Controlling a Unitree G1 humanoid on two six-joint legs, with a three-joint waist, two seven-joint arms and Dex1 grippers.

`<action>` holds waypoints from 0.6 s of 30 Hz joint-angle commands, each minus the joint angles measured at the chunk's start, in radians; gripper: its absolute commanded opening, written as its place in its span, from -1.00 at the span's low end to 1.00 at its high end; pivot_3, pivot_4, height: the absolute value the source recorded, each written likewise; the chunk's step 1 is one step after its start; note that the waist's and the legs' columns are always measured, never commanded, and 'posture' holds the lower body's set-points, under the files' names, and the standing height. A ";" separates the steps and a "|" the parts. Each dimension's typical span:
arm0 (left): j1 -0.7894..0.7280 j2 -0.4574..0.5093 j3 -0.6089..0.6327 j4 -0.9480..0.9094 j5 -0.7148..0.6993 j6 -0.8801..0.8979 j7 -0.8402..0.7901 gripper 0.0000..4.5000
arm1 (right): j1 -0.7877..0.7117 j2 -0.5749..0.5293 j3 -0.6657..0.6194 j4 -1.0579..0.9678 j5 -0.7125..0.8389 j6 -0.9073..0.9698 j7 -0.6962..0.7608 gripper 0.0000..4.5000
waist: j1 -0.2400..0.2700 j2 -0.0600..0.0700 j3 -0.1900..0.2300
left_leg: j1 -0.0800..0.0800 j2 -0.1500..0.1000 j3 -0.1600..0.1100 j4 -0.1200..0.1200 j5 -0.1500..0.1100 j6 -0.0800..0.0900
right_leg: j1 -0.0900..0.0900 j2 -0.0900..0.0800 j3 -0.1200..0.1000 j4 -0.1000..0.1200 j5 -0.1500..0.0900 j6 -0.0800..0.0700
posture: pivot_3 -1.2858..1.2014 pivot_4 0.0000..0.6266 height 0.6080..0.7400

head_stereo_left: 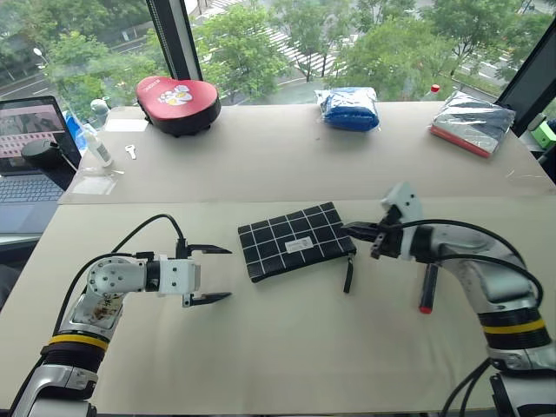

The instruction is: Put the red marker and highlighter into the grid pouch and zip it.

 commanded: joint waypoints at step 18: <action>-0.113 -0.041 -0.095 0.087 0.159 -0.140 0.244 1.00 | -0.024 -0.008 0.152 0.033 -0.230 -0.053 0.037 -0.99 | -0.002 0.000 0.000 | 0.002 0.000 0.000 0.001 0.001 -0.002 | 0.001 0.001 0.000 0.002 0.001 0.000 | 0.03 -0.52 1.00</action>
